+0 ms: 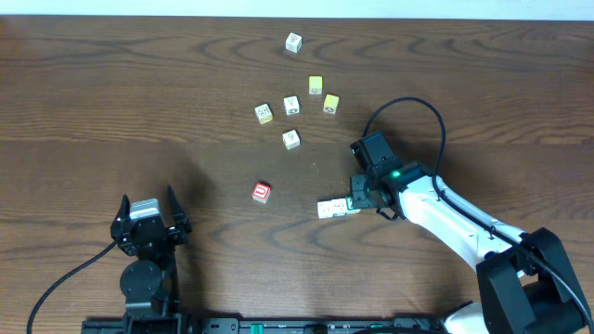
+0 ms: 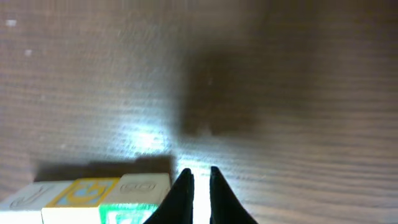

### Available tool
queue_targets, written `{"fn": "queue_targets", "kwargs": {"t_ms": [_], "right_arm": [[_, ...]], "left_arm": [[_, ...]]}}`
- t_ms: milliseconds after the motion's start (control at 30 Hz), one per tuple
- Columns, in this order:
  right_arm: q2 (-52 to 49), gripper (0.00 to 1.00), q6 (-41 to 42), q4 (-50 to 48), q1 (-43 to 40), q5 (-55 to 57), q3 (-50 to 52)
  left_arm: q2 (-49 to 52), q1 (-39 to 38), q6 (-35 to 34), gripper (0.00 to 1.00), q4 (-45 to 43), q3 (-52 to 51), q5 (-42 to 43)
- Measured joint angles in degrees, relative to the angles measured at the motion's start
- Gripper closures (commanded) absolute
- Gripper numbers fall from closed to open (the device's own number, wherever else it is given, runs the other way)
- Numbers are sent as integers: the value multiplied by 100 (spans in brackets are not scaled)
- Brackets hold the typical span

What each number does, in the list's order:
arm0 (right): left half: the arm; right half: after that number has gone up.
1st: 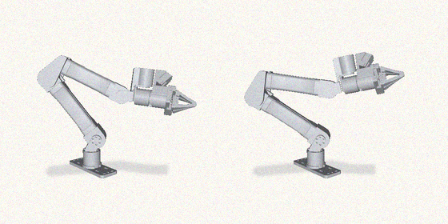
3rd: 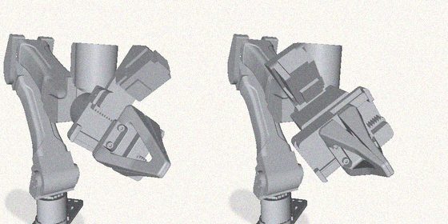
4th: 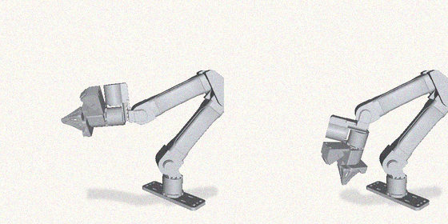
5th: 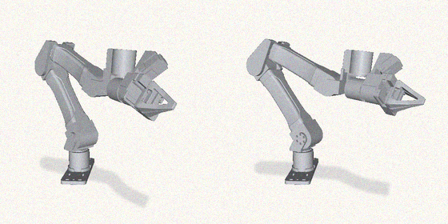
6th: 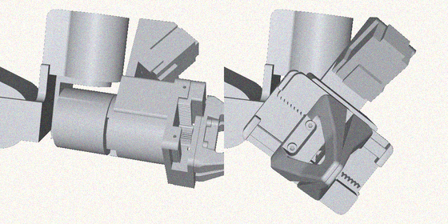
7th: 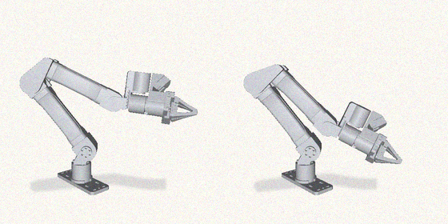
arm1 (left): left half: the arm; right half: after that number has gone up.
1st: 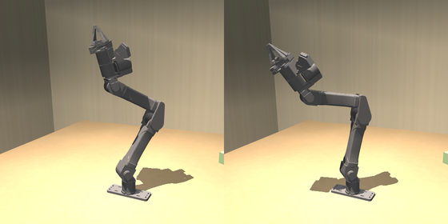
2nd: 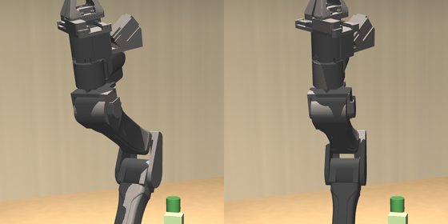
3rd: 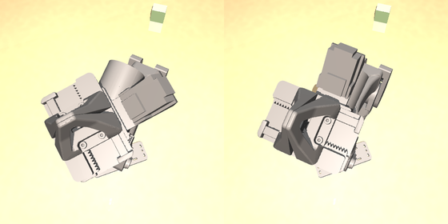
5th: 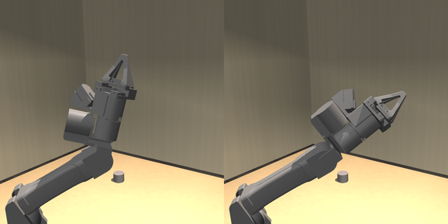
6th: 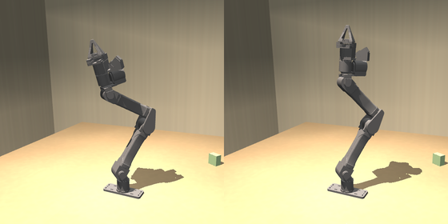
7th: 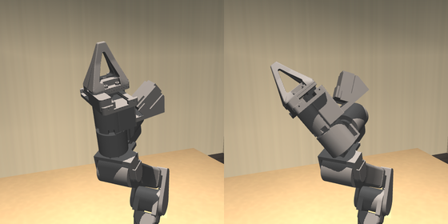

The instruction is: Lift 4 blocks

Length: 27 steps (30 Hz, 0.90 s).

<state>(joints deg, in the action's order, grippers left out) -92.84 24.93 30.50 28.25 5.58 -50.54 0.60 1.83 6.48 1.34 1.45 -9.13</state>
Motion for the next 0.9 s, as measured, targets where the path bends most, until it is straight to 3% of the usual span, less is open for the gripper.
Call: {"fn": "queue_targets", "kwargs": {"t_ms": [267,433,567,667,900], "right_arm": [[0,71,-518,-122,-166,-70,-354],[0,53,-730,-365,-162,-199,-765],[0,50,-820,-579,-162,-426,-855],[0,42,-848,-579,-162,-522,-857],[0,39,-925,-553,-166,-581,-857]], "left_arm": [[0,0,0,24,0,0,0],[0,0,0,24,0,0,0],[0,0,0,24,0,0,0],[0,0,0,24,0,0,0],[0,0,0,24,0,0,0]]}}
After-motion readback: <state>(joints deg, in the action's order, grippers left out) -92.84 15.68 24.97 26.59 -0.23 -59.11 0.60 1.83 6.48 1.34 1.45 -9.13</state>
